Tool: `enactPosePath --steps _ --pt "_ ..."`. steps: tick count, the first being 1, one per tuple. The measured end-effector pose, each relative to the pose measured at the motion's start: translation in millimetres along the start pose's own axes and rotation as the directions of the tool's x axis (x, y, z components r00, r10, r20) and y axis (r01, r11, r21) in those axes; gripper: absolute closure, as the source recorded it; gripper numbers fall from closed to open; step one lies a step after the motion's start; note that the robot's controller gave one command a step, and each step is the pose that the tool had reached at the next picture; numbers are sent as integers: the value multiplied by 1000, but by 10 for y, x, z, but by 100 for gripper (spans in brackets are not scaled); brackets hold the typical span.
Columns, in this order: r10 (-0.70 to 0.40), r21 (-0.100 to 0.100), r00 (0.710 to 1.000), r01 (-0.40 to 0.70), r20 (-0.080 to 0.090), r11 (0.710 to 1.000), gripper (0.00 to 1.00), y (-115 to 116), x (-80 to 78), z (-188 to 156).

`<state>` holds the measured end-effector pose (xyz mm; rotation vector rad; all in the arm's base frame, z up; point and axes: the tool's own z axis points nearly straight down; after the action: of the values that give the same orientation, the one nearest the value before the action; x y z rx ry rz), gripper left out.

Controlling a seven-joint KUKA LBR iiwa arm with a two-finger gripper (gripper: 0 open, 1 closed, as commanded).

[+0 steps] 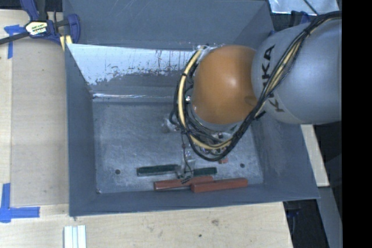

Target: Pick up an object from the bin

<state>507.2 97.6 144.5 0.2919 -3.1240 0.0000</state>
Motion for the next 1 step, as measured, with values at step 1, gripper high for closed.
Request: enactPosePath --steps 1 --pt "-289 3 957 289 10 957 0 136 132 595"
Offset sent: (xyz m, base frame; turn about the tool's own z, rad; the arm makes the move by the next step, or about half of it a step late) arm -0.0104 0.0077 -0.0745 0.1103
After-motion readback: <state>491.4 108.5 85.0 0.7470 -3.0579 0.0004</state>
